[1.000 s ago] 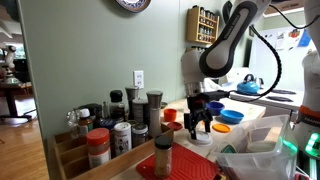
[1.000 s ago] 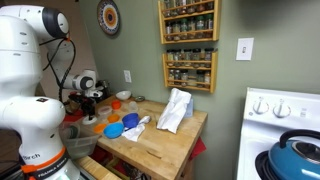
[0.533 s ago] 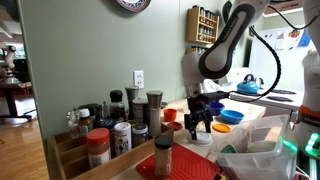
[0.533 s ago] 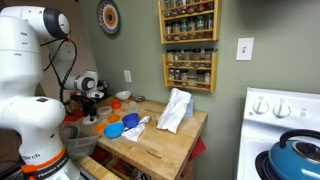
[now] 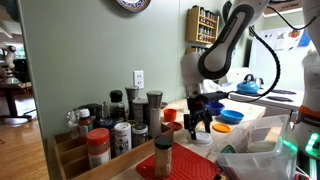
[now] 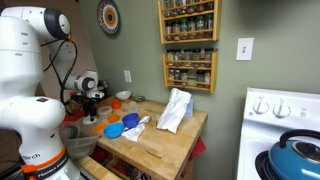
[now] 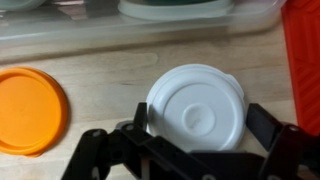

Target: Pick up the white paper cup lid and put it on the clear lunch box, pick up the orange lid and put it on the orange lunch box

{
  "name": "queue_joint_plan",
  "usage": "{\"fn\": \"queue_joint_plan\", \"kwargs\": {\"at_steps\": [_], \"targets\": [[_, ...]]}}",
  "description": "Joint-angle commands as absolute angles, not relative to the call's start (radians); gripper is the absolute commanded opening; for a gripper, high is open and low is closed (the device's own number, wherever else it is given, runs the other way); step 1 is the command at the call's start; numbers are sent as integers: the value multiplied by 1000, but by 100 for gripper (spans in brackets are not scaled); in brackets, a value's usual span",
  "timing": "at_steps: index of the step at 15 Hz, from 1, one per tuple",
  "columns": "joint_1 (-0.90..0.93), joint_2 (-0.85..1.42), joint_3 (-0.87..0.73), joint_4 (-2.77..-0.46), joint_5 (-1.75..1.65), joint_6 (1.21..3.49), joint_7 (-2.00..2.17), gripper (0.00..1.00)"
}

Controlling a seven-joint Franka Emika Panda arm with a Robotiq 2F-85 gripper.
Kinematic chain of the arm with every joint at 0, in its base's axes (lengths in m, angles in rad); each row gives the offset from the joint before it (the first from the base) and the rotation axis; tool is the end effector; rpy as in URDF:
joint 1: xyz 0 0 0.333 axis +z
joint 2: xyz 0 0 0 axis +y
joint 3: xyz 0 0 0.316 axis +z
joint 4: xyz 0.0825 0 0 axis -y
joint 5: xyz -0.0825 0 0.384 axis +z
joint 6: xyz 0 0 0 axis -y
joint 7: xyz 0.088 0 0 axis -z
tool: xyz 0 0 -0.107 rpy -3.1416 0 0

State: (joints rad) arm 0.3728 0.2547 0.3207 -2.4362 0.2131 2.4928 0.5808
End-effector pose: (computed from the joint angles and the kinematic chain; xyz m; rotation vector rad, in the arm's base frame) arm 0.3563 0.3034 0.1922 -3.0709 0.1106 0.4143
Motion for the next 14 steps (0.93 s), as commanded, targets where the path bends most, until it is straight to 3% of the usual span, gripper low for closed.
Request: {"fn": "queue_joint_plan", "kwargs": {"at_steps": [1,3,4,7,14], "targets": [[392,286,305,-2420,205,2489,597,100],[393,294,303,-2414,202,2488,600,100],[393,294,302,-2414,204,2491,599,75],[391,271,301,-2418,204,2484,599,66],[372,102,306,-2466,215,2314,585,61]]}}
